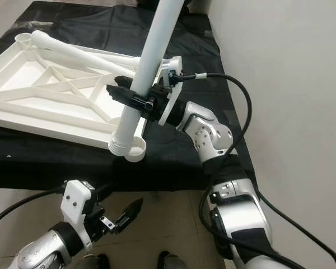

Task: Building children table

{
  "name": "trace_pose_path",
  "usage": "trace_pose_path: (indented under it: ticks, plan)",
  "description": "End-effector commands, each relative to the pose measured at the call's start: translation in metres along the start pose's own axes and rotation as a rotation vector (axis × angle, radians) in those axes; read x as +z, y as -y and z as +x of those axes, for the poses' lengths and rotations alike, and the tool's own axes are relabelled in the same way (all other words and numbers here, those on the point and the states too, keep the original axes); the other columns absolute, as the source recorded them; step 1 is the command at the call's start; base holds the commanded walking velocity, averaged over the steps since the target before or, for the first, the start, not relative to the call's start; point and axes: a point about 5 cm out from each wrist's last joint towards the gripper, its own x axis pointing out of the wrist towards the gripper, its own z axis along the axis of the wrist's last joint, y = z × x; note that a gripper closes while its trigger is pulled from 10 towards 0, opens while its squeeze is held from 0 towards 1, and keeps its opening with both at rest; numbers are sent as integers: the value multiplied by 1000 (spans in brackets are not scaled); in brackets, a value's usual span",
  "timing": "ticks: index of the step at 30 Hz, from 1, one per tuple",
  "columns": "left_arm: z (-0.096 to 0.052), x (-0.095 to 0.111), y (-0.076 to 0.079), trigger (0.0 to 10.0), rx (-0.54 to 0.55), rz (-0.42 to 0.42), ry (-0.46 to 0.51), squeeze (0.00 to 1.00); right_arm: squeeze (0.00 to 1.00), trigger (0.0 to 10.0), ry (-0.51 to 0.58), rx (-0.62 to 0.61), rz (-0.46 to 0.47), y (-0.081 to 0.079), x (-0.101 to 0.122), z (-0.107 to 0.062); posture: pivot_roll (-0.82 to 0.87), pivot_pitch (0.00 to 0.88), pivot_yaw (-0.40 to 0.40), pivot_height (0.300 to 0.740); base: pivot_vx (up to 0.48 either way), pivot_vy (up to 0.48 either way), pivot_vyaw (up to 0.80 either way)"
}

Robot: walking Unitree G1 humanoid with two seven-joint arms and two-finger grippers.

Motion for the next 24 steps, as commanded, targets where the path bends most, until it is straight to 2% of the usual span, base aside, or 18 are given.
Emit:
trace_pose_path:
  ticks: [1,13,18,24]
  plan:
    - [-2,-1,5,10000,-16,-11,3,0,0,10000,-19,15,-30,0,0,4,91,162,-84,740,0,0,0]
    - [-4,-2,10,10000,-27,-22,1,0,0,10000,-96,22,-68,8,-6,-1,91,180,-89,740,0,0,0]
    - [-7,-3,12,10000,-29,-32,-7,0,0,10000,-157,81,-115,10,-8,-6,95,187,-89,740,0,0,0]
    - [-11,-4,18,10000,-34,-40,-17,0,0,10000,-203,82,-154,17,-10,-3,105,212,-86,740,0,0,0]
